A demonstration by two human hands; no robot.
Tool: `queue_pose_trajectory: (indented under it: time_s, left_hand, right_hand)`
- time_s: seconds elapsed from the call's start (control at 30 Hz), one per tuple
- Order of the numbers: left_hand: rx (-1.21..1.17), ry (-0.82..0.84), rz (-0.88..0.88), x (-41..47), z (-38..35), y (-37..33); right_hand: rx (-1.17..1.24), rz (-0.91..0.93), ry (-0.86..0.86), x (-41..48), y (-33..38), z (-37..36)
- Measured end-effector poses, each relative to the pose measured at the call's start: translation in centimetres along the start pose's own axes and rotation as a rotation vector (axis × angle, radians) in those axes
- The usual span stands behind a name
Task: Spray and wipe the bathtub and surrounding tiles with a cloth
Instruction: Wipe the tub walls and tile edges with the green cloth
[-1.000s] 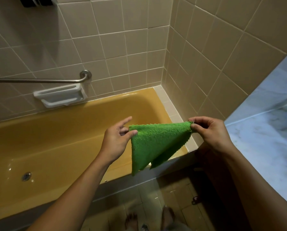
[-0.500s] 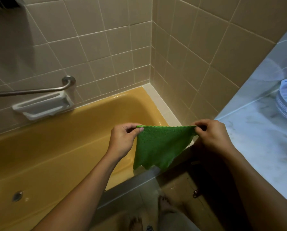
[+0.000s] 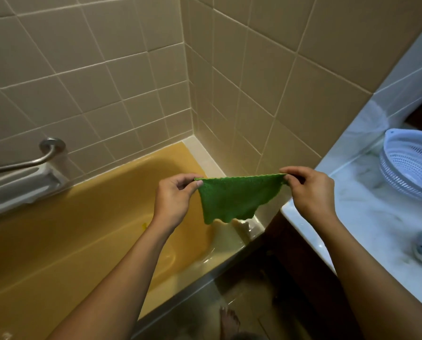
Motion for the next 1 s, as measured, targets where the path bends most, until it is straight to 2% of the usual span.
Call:
queue_pose_trajectory:
  time_s: [0.13,0.4,0.63,0.8,1.0]
  left_hand:
    - [-0.013,0.040,0.025,0.3,-0.6,1.8]
    - [0.048,0.208,0.226,-0.3,-1.2,11.2]
    - [0.077,0.357,0.364,-0.2,-2.2,19.0]
    - [0.021,0.340,0.414,2.1,-3.3,23.3]
    - [-0.007,0.273,0.444,6.1,-4.4,28.6]
  right_hand:
    - [-0.006,-0.055,-0.004,-1.1,-1.9,-0.8]
    - [-0.091,-0.294,0.090,-5.9,-9.2,-8.0]
    - [-0.071,-0.470,0.075,-8.1,-13.2,-12.1]
    - [-0.105,-0.485,0.058,-6.0,-15.2,-14.5]
    - [-0.219,-0.398,0.090,-0.5,-17.3,-18.9]
Point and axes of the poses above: each hand's wrist, its own x-axis towards the middle knuckle, its own z-axis out of the back of the hand, y = z × x, the point moved 10 cm from there along x, towards the middle knuckle, and after that the axes turned 9 degrees about y, right-handed, at the moved point
